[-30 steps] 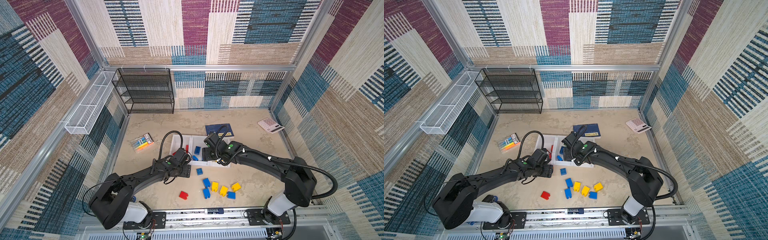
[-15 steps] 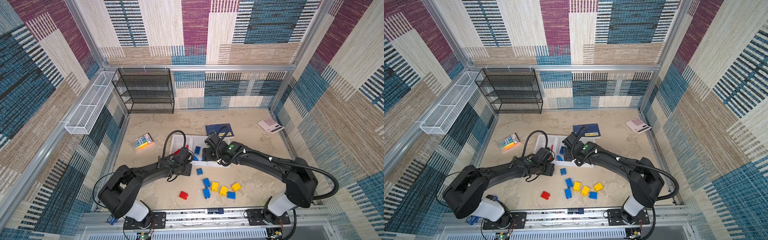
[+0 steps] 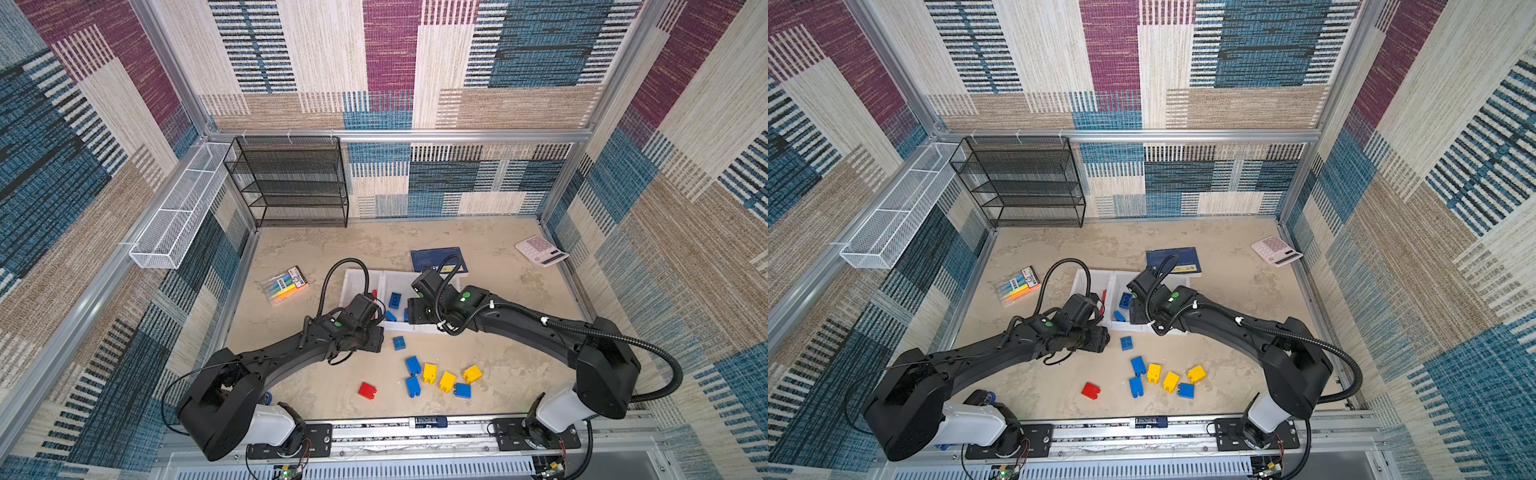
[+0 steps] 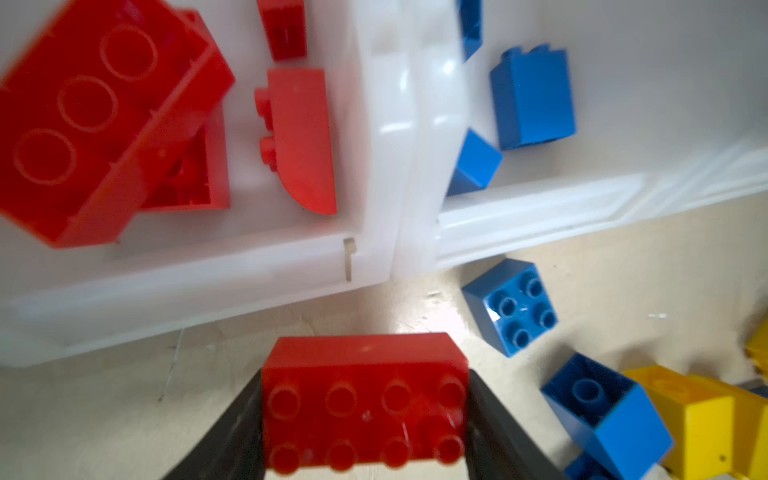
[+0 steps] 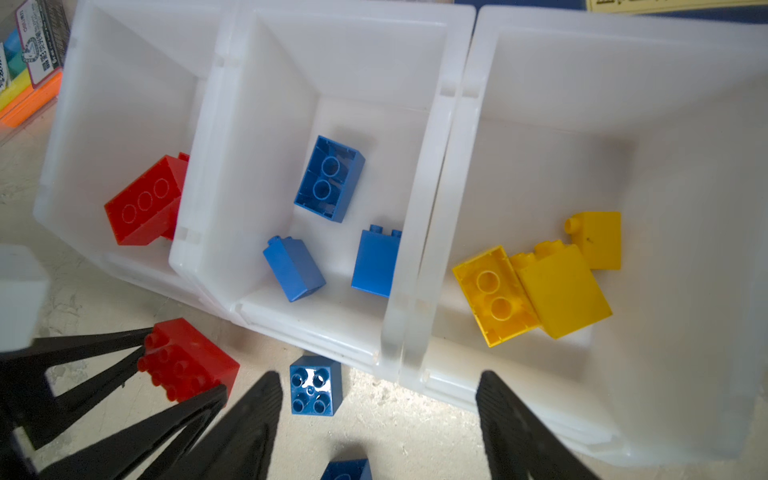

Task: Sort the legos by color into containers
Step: 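Lift the long red brick and drop it into the red bin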

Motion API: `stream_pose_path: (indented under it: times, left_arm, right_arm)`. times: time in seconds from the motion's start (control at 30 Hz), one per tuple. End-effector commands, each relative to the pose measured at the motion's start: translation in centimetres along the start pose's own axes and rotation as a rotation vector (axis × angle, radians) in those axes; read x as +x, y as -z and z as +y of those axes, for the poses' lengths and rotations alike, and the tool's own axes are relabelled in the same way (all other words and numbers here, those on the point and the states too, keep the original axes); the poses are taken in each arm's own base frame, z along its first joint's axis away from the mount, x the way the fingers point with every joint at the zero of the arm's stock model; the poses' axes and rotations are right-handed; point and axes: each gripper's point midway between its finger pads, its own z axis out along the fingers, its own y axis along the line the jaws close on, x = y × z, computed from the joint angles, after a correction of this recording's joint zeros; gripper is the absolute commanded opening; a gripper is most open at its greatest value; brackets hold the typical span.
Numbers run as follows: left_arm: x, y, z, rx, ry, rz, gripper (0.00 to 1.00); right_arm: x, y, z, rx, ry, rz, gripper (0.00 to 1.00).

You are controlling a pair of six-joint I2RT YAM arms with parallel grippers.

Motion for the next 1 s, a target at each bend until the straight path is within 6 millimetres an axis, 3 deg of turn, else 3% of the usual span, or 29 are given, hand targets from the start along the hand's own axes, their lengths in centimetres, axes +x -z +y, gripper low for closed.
stream_pose_path:
  times: [0.0,0.13,0.23,0.3,0.67,0.97]
  left_arm:
    - [-2.5,1.8,-1.1,0.051,-0.015,-0.052,0.61]
    - [-7.1,3.2,-0.5,0.073,0.015,-0.129,0.62]
    - [-10.1,3.0,1.1,0.047,0.042,-0.156,0.62]
    - [-11.1,2.2,2.4,0.027,0.058,-0.132,0.62]
    - [-12.5,-0.4,4.7,-0.021,0.107,-0.096,0.62]
    - [-12.5,0.2,5.3,-0.057,0.127,-0.112,0.79]
  right_arm:
    - [-0.5,0.3,0.3,-0.014,-0.017,-0.021,0.76]
    - [-0.5,0.4,0.3,-0.016,-0.018,-0.023,0.76]
    - [-0.5,0.5,0.4,-0.019,-0.019,-0.025,0.76]
    - [-0.5,0.7,0.4,-0.021,-0.021,-0.026,0.76]
    - [-0.2,1.3,-0.2,-0.018,-0.040,-0.032,0.76]
    - [-0.2,1.2,0.0,-0.023,-0.039,-0.029,0.76]
